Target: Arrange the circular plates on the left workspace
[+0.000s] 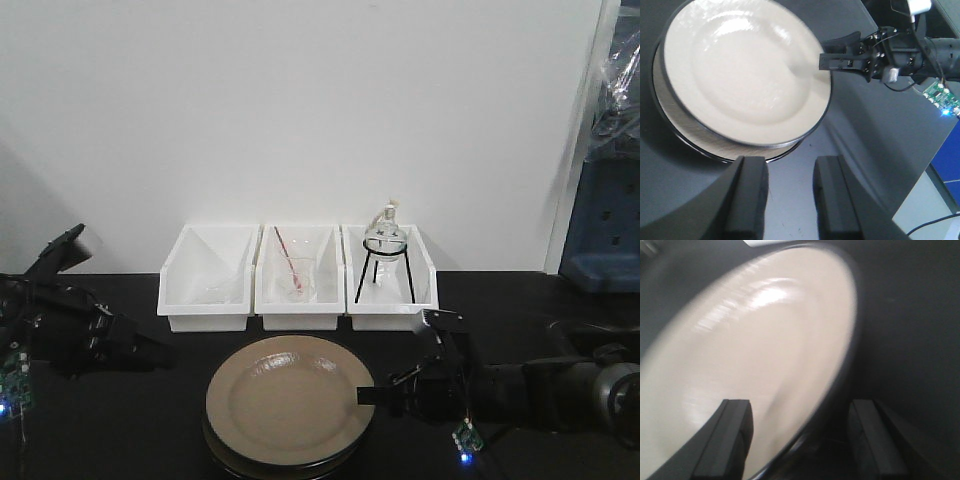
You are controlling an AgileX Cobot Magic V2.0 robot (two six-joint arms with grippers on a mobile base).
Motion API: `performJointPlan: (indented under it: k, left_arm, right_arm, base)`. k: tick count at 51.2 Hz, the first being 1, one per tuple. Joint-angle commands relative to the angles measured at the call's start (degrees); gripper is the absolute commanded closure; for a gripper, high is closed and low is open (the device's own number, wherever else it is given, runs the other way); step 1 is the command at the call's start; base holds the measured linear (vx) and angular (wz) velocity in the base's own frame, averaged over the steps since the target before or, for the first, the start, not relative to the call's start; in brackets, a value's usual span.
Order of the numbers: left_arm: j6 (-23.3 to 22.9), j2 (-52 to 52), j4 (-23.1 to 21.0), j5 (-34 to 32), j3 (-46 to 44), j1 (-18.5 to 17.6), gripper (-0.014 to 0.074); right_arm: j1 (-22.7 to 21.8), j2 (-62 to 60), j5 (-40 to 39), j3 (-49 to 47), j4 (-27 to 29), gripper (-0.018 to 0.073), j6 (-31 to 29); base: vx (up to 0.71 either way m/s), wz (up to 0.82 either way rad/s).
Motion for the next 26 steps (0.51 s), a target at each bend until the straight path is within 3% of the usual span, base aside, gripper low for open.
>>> performJointPlan:
  k: [1, 9, 15, 19, 22, 26]
  left_arm:
    - [-0.47, -2.70, -3.94, -0.94, -1.19, -0.01, 0.0241]
    - [-0.47, -2.70, -3.81, -2.65, -1.19, -0.01, 0.0255]
    - [-0.53, -2.82, -2.94, -4.14, -1.19, -0.01, 0.0358]
    - [-0.58, -3.48, -0.86, -5.33, -1.07, -0.01, 0.0494]
    - [-1.14, -4.93, 2.12, -5.86, -1.01, -0.01, 0.0605]
    - [-2.79, -7.69, 6.31, -6.44, -1.01, -0.01, 0.0602]
  right_arm:
    - [-0.22, -5.13, -3.79, -1.73, -3.33, 0.0092, -3.97]
    - [-0.27, -9.22, -9.79, -1.73, -8.56, 0.0132, -3.19]
    - [-0.27, -14.39, -10.97, -1.63, -10.43, 0.0264, 1.44]
    - [-0.27, -18.43, -11.13, -1.63, -14.60, 0.0433, 7.63]
    - [-0.27, -22.48, -11.23, -1.48, -21.18, 0.0575, 13.76]
    - [-0.22, -28.01, -13.15, 0.36, -28.08, 0.0568, 22.09]
  base:
    - [0.00, 0.00]
    - [0.00, 0.00]
    - [0.00, 0.00]
    - [0.00, 0.00]
    - [0.00, 0.00]
    - [0.00, 0.00]
